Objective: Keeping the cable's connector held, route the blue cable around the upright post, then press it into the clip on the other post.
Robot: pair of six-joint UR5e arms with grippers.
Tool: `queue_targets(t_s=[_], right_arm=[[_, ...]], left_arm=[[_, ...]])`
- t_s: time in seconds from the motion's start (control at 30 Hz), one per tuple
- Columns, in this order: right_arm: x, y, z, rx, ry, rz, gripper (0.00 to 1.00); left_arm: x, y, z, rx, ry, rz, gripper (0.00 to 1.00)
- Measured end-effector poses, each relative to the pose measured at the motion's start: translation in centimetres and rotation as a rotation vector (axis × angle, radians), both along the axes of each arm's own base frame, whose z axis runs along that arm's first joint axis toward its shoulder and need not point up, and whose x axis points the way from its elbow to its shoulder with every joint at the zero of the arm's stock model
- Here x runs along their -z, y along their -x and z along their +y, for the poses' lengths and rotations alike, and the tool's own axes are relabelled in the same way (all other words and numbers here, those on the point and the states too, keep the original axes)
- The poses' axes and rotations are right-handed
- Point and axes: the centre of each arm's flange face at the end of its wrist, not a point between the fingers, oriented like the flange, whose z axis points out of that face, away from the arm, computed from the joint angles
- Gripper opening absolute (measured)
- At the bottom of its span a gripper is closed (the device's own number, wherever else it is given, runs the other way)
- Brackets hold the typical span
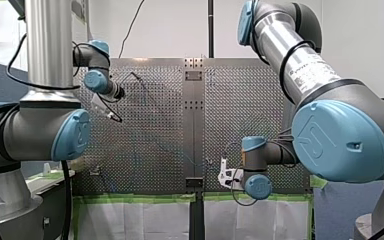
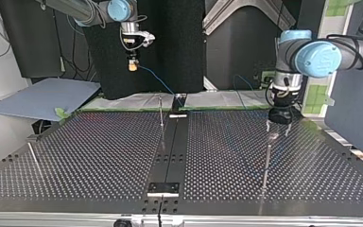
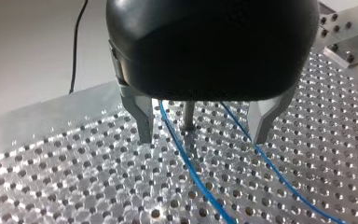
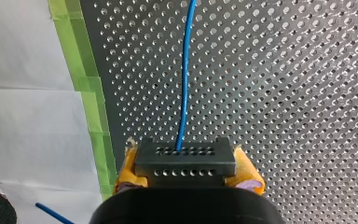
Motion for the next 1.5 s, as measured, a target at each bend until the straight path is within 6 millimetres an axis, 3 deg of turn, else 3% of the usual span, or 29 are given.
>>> queue_targets(t_s=[0.6, 0.9, 1.5], right_arm=[[-0.1, -0.3, -0.3, -0.010, -0.001, -0.006, 0.00], [-0.1, -0.3, -0.3, -0.014, -0.002, -0.007, 0.00], [-0.3, -0.7, -0.8, -0.023, 0.003, -0.014, 0.00]], left_arm=[[-5.6, 5.2, -0.9, 0.007, -0.183, -0.012, 0.99], [-7.3, 5.7, -1.3, 0.047, -0.277, -0.023, 0.99], [-14.4, 5.8, -2.1, 0.012, -0.457, -0.032, 0.99]])
